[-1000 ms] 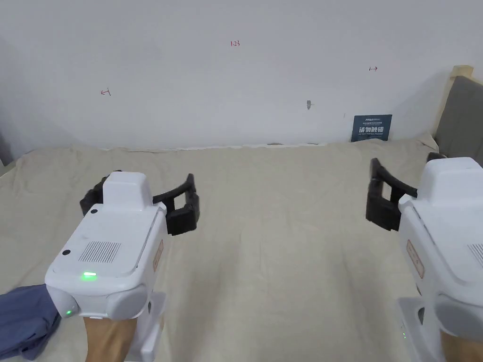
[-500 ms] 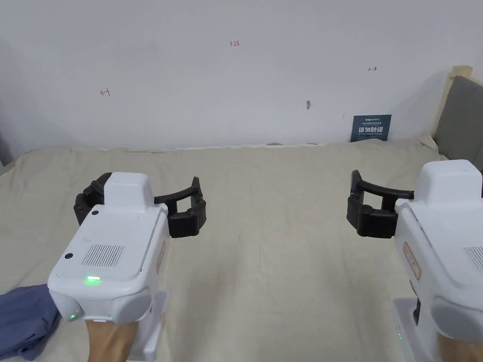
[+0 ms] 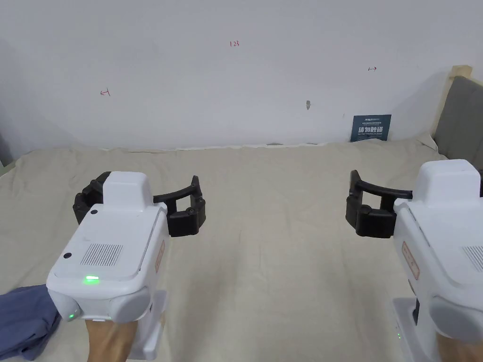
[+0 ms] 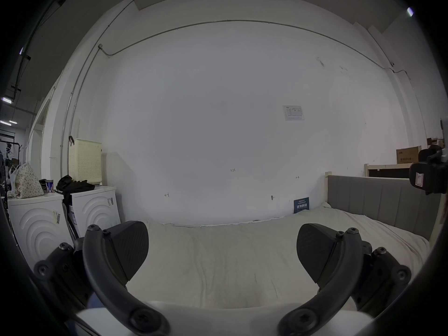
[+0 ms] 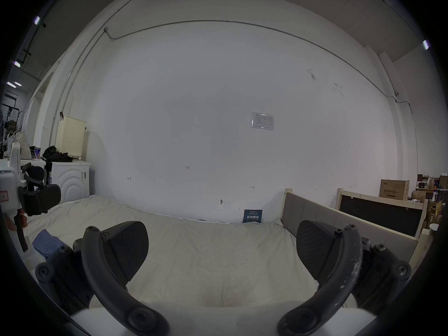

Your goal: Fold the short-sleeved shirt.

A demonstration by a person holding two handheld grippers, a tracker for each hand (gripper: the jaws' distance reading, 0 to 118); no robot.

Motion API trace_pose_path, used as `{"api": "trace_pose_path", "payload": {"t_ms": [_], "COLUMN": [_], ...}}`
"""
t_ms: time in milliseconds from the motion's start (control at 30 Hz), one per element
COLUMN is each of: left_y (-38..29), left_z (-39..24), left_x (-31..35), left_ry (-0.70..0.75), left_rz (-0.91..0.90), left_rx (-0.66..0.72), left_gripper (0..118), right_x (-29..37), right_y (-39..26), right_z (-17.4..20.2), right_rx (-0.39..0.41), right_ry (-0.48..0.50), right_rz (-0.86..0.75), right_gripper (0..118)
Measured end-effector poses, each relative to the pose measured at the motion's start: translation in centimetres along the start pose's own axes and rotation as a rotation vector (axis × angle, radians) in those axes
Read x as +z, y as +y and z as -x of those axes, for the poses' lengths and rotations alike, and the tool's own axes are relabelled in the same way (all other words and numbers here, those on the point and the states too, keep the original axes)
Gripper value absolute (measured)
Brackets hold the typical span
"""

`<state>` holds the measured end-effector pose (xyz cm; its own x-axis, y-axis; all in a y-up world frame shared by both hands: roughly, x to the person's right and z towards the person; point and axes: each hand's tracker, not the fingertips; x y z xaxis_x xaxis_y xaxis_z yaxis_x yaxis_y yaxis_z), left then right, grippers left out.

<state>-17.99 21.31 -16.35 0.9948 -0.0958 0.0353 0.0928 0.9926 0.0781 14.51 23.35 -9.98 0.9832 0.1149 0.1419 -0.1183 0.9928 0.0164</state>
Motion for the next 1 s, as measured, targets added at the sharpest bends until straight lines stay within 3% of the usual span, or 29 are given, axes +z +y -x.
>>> {"api": "trace_pose_path", "payload": {"t_ms": [1000], "left_y": [0.02], "left_z": [0.65], "left_x": [0.28], "left_ry": [-0.002], "left_rz": [-0.016], "left_rx": [0.013], "left_gripper": [118], "right_x": [-0.05], "right_y": [0.34], "right_z": [0.27], "right_rx": [0.007], "right_ry": [0.003], "right_rz": [-0.005], "right_gripper": [118]}}
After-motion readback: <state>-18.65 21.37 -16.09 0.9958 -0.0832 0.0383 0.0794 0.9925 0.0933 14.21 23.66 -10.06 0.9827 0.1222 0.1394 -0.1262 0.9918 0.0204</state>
